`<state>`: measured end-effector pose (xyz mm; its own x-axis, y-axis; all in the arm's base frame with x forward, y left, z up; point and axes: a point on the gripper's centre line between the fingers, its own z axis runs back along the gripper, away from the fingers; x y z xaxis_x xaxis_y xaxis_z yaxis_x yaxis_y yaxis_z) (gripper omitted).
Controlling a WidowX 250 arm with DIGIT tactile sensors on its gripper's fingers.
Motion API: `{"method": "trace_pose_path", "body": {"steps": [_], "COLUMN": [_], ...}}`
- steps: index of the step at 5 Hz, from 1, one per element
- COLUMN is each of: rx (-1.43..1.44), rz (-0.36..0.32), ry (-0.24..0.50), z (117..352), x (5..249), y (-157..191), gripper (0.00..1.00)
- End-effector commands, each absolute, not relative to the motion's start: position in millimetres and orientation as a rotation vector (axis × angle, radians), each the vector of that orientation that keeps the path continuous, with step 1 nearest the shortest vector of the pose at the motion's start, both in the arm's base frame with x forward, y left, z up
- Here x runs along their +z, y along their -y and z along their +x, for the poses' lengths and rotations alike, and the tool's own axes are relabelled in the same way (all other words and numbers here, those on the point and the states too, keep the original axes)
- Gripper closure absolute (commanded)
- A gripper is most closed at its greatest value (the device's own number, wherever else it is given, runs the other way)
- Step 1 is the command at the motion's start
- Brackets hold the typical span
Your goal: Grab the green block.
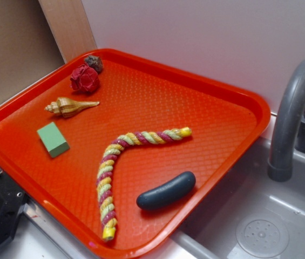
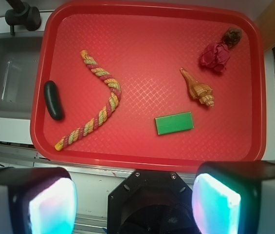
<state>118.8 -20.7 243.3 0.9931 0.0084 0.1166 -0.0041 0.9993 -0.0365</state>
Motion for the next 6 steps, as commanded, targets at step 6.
{"method": "trace_pose_path", "body": {"steps": [6], "rx": [1.168], "rz": [0.036], "ry": [0.230], "z": [160], "x": [144], "y": [-17], "gripper": [0.00]}}
